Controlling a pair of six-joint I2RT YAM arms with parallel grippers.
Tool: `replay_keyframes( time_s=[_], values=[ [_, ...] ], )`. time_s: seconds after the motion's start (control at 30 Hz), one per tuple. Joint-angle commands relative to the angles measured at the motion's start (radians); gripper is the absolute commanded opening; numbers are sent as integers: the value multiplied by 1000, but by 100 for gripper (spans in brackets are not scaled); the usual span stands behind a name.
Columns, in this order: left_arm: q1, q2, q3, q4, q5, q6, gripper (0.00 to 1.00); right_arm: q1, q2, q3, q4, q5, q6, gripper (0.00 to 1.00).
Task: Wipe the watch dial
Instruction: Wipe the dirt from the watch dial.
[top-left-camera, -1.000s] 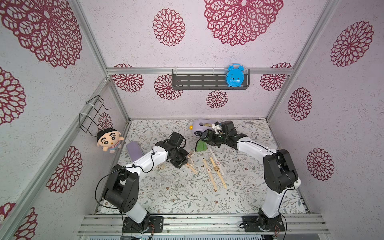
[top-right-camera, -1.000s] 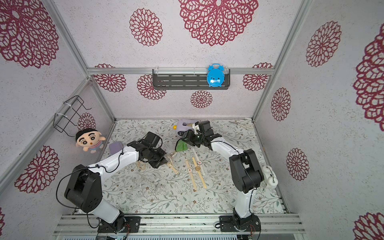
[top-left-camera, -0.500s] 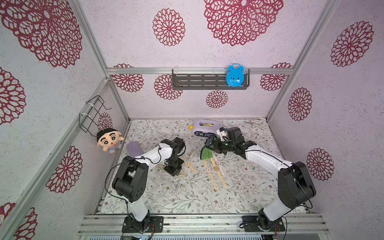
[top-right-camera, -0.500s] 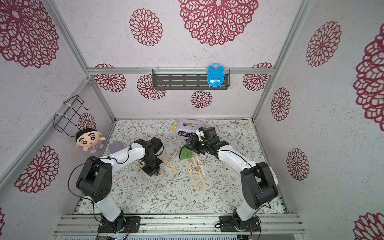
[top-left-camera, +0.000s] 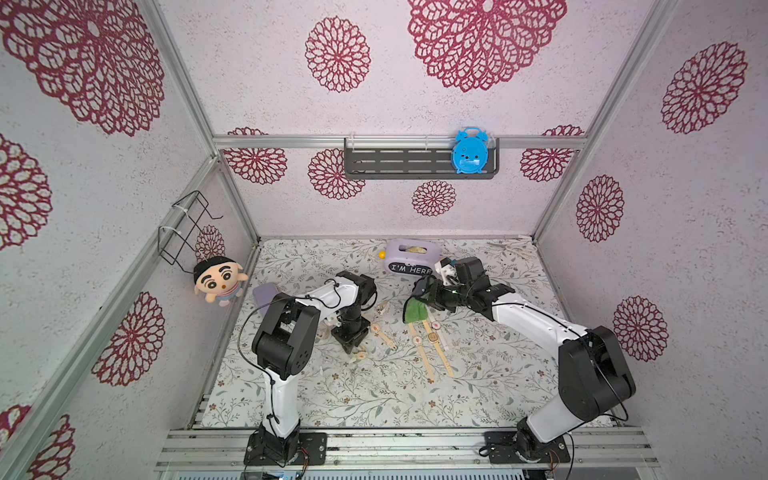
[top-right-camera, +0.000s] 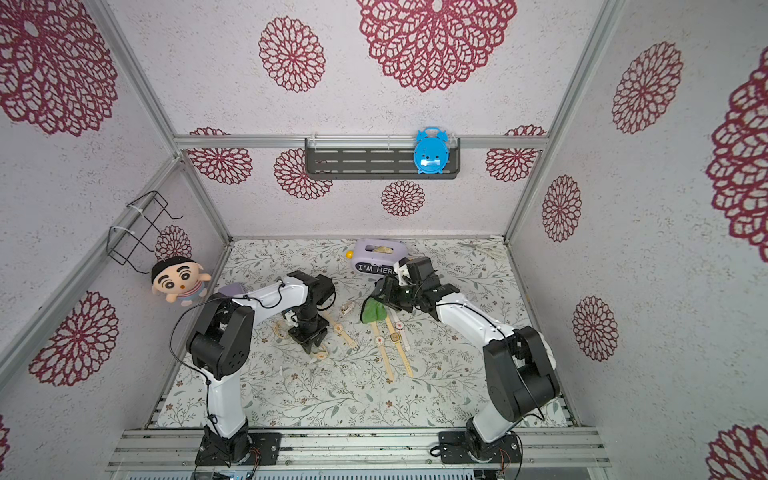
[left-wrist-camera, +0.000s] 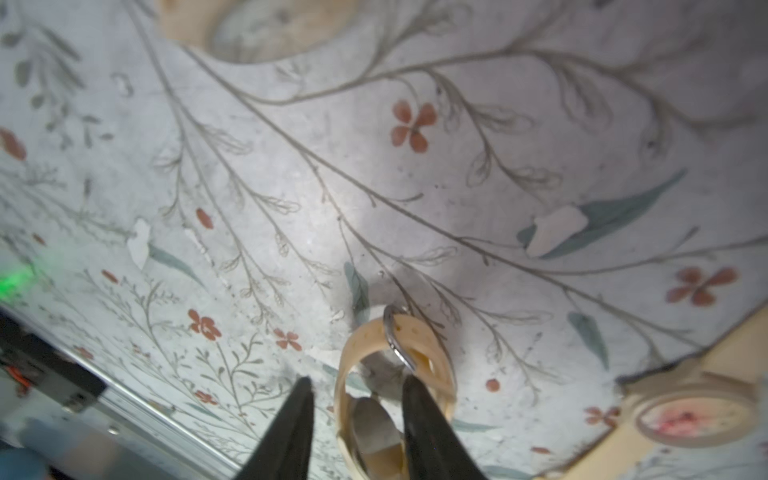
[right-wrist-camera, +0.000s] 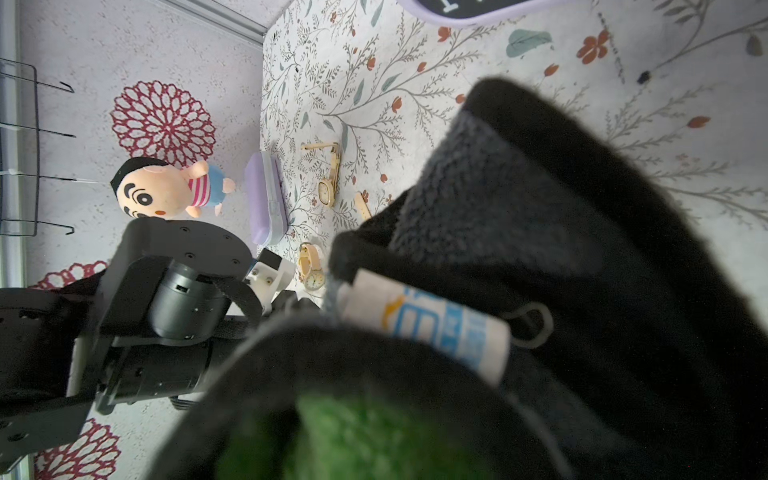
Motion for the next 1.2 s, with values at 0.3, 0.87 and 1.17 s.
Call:
replay_keyframes(
  time_s=[0.3, 0.87, 1.17],
  values=[
    [-27, -116, -34, -57, -37, 31, 86, 4, 8, 43, 4, -9, -41, 0],
    [-76, -3, -35, 61, -61, 124, 89, 4, -3, 46, -51, -15, -75, 0],
    [-72, 44, -86, 156, -70, 160, 75, 5, -40, 19, -65, -9, -81, 0]
  ],
)
